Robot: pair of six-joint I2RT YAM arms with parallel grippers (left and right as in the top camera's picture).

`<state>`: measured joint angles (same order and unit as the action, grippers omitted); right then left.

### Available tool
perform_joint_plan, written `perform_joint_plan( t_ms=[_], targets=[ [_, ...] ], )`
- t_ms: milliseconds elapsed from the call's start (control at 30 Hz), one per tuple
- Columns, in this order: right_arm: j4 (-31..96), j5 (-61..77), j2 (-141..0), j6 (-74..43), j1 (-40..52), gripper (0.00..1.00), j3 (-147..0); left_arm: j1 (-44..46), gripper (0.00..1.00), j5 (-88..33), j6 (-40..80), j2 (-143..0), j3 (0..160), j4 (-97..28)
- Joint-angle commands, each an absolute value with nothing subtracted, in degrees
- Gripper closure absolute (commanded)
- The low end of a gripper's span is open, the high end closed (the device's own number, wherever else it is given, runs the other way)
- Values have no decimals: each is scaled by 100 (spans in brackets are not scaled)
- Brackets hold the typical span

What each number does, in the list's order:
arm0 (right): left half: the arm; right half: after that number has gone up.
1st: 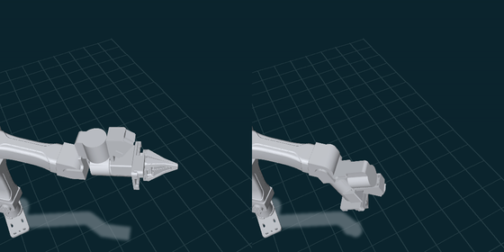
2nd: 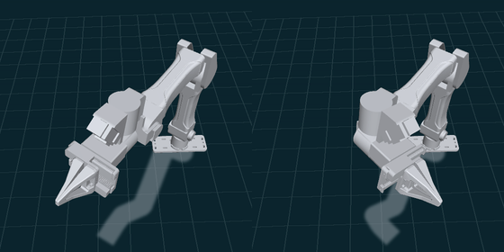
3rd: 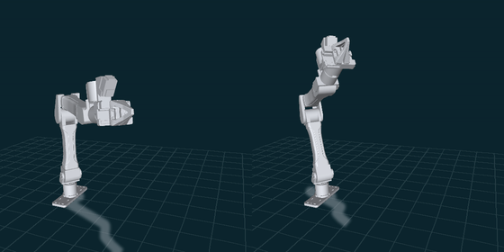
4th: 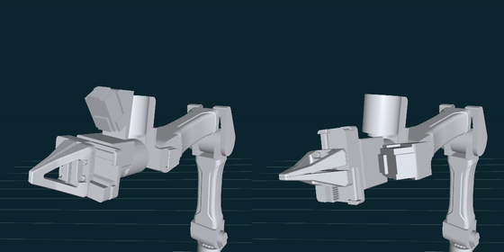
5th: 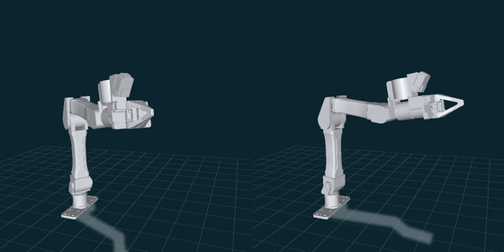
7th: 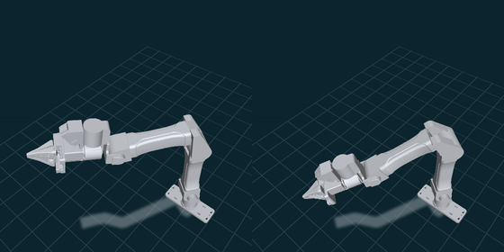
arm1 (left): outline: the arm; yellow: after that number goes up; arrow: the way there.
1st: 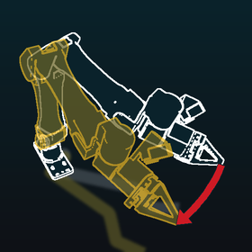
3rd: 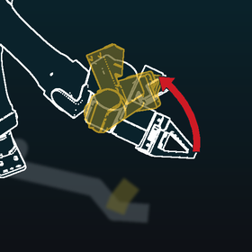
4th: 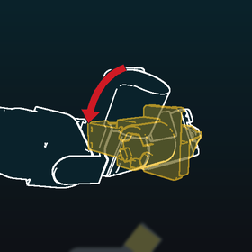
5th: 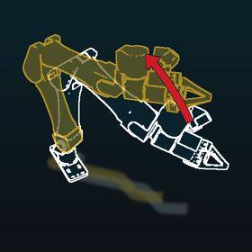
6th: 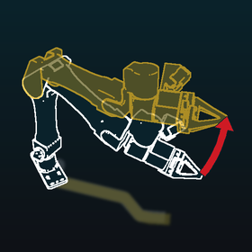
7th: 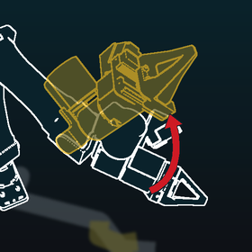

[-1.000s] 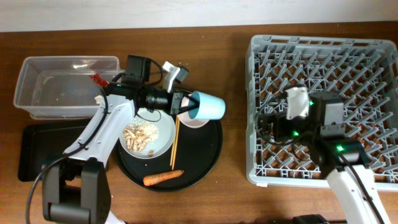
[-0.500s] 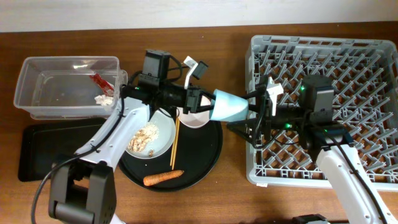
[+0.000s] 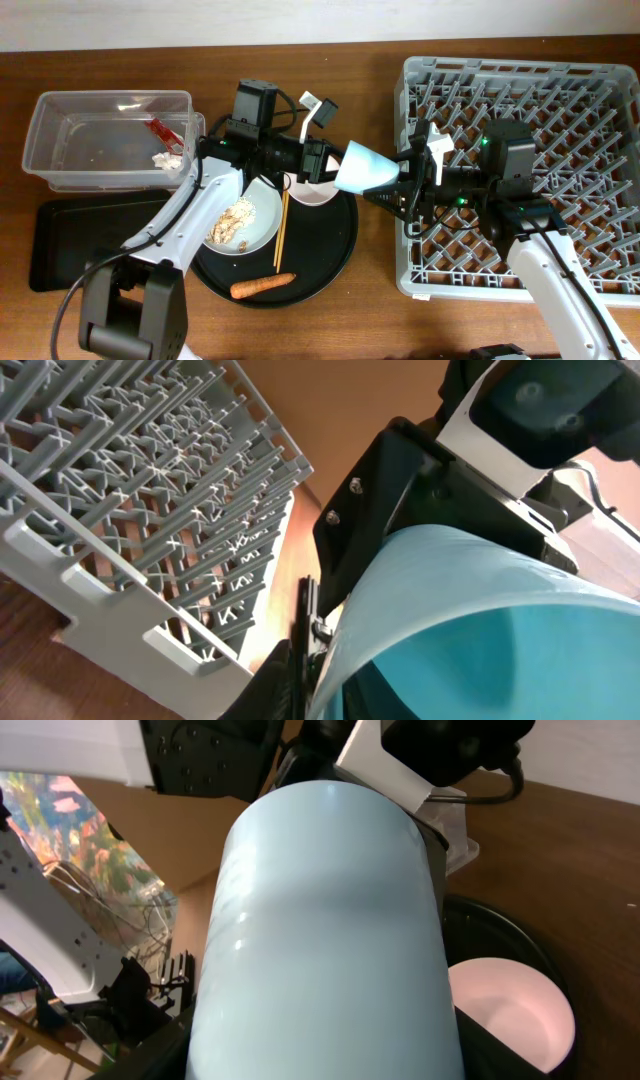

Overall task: Sort waste into correct bins and load items into the dishwasher rack
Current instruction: 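Hand the light-blue cup from the left gripper to the right gripper, then place the light-blue cup in the rack with the right gripper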

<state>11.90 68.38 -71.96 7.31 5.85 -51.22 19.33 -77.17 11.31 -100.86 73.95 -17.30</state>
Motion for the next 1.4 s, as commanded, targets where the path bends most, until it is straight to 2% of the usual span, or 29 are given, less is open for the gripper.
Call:
perform_joint_plan(
  t_ms=[0,33,67,133,333,633,700,867,933,1000,1200,1300,1367],
  targets=[
    [1170,6810,-7201,705,635,40,-5192,1940,80,-7384,1111,-10125,7446,-1811],
    [1168,6810,-7201,707,635,37,-5192,1940,80,-7323,1111,-10125,7446,-1857],
    [1153,6810,-7201,707,635,30,-5192,1940,89,-7301,1111,-10125,7446,-1892],
    [1052,6814,-7201,705,635,26,-5194,1940,99,-7301,1109,-10125,7446,-1892],
    [729,6838,-7201,705,637,26,-5194,1940,100,-7301,1109,-10125,7446,-1894],
    [311,7140,-7201,716,637,31,-5194,1940,100,-7303,1109,-10125,7446,-1894],
    [123,7706,-7201,729,637,41,-5194,1940,100,-7303,1111,-10125,7446,-1894],
    [60,7787,-7201,727,637,47,-5194,1940,99,-7303,1111,-10125,7446,-1894],
    [58,7787,-7201,727,637,49,-5194,1940,90,-7299,1111,-10125,7446,-1894],
    [60,7782,-7201,727,637,58,-5194,1940,81,-7035,1111,-10125,7446,-1918],
    [69,7616,-7201,698,635,70,-5194,1806,66,-5990,1107,-10123,7448,-2279],
    [447,6565,-7201,698,635,76,-5194,1208,57,-5830,913,-10051,7448,-2598],
    [897,5660,-7199,681,635,80,-5196,934,56,-5057,580,-9872,7448,-3170]
  ],
)
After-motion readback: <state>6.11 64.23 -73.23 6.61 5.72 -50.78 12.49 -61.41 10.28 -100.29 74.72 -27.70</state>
